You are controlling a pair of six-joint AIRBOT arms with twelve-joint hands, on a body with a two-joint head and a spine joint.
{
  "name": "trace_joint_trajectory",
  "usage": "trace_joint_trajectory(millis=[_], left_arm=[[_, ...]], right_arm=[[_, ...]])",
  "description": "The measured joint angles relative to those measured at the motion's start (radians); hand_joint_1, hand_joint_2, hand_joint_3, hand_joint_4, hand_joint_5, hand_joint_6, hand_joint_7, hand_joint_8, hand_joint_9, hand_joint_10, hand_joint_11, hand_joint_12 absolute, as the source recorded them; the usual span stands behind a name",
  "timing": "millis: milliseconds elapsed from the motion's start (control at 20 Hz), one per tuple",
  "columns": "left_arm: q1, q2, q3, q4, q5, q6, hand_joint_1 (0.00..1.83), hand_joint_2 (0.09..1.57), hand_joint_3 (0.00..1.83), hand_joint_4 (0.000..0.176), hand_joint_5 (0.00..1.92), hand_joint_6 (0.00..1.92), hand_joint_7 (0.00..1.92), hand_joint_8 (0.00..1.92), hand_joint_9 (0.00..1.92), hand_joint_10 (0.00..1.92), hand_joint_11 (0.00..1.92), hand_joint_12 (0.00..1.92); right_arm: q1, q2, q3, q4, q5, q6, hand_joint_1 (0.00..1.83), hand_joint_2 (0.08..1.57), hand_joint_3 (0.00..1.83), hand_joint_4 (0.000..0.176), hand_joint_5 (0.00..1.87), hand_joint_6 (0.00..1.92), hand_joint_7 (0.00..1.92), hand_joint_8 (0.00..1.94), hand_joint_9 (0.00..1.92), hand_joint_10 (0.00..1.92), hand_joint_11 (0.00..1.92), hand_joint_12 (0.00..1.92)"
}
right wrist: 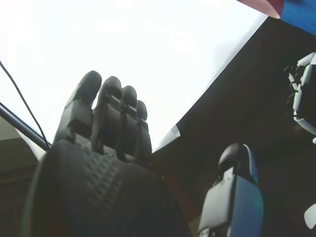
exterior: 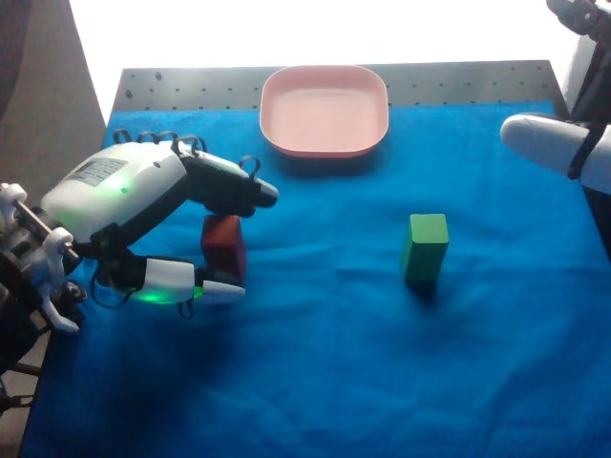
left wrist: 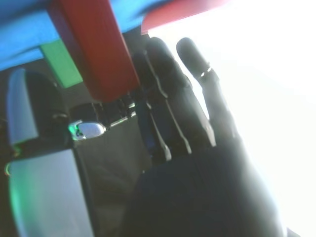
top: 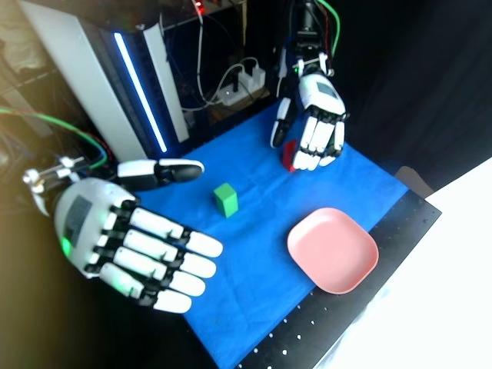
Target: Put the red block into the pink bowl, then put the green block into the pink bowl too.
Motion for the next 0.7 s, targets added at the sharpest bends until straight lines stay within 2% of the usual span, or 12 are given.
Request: trace_joint_trajectory(millis=[150,200,250,300,350,400,450,500,600,700], left_arm=[[0.0,-0.002,0.003,0.0,0.001,-0.002,1.26,0.91,0.01,0.0,1.01,0.02,1.16,0.02,1.28,0.09,0.92,1.23],[0.0,-0.003,0.003,0.001,0.001,-0.002,1.46,0.94,0.01,0.0,1.05,0.01,1.25,0.25,1.32,0.48,0.94,1.2],[-0.005,-0.011,0.01,0.003,0.002,-0.002,1.42,1.0,0.0,0.0,1.0,0.67,1.27,0.35,1.3,0.65,0.93,1.23],[-0.007,-0.016,0.014,0.002,0.0,-0.004,1.42,1.0,0.0,0.0,1.0,0.67,1.27,0.35,1.3,0.65,0.93,1.23],[-0.017,-0.031,0.037,0.006,0.002,-0.008,1.4,1.02,0.0,0.0,0.96,0.89,1.24,0.45,1.25,0.75,0.9,1.21],[-0.026,-0.039,0.05,-0.022,0.018,-0.007,1.4,1.03,0.0,0.0,0.97,0.91,1.26,0.4,1.2,0.83,0.87,1.2],[-0.026,-0.039,0.051,-0.024,0.019,-0.007,1.4,1.03,0.0,0.0,0.97,0.91,1.26,0.4,1.2,0.83,0.87,1.2],[-0.026,-0.039,0.052,-0.029,0.019,-0.008,1.4,1.04,0.0,0.0,0.94,0.95,1.22,0.45,1.14,0.9,0.87,1.18],[-0.026,-0.038,0.058,-0.034,0.019,-0.014,1.4,1.02,0.0,0.0,1.0,0.86,1.33,0.26,1.21,0.82,0.92,1.19],[-0.026,-0.038,0.062,-0.038,0.019,-0.015,1.4,1.01,0.0,0.0,1.01,0.82,1.34,0.25,1.22,0.82,0.94,1.2]], right_arm=[[0.0,0.0,0.0,0.004,0.0,0.0,0.51,0.84,0.01,0.0,0.27,0.0,0.36,0.0,0.32,0.0,0.01,0.62],[0.0,0.0,0.0,0.0,0.0,0.001,0.51,0.85,0.01,0.0,0.27,0.0,0.37,0.0,0.32,0.0,0.0,0.63],[0.0,0.0,0.0,-0.001,0.0,0.001,0.52,0.85,0.01,0.0,0.27,0.0,0.37,0.0,0.32,0.0,0.0,0.63],[0.0,0.0,0.0,-0.001,0.0,0.002,0.52,0.85,0.01,0.0,0.27,0.0,0.37,0.0,0.32,0.0,0.0,0.63],[0.0,0.0,0.0,-0.005,0.0,0.004,0.53,0.84,0.0,0.0,0.26,0.0,0.39,0.01,0.33,0.0,0.0,0.65],[0.0,-0.001,0.0,-0.009,0.0,0.005,0.52,0.84,0.0,0.0,0.25,0.0,0.39,0.0,0.33,0.0,0.0,0.65],[0.0,-0.001,0.0,-0.006,-0.001,0.005,0.52,0.84,0.0,0.0,0.25,0.0,0.39,0.0,0.33,0.0,0.0,0.65],[0.0,-0.001,0.0,-0.001,0.001,0.005,0.5,0.85,0.0,0.0,0.26,0.0,0.38,0.0,0.33,0.0,0.0,0.65],[0.0,-0.001,0.0,-0.006,0.0,0.005,0.5,0.85,0.0,0.0,0.27,0.01,0.39,0.0,0.33,0.0,0.0,0.65],[0.0,-0.001,-0.001,-0.006,0.0,0.005,0.49,0.84,0.0,0.0,0.27,0.01,0.4,0.01,0.34,0.01,0.01,0.66]])
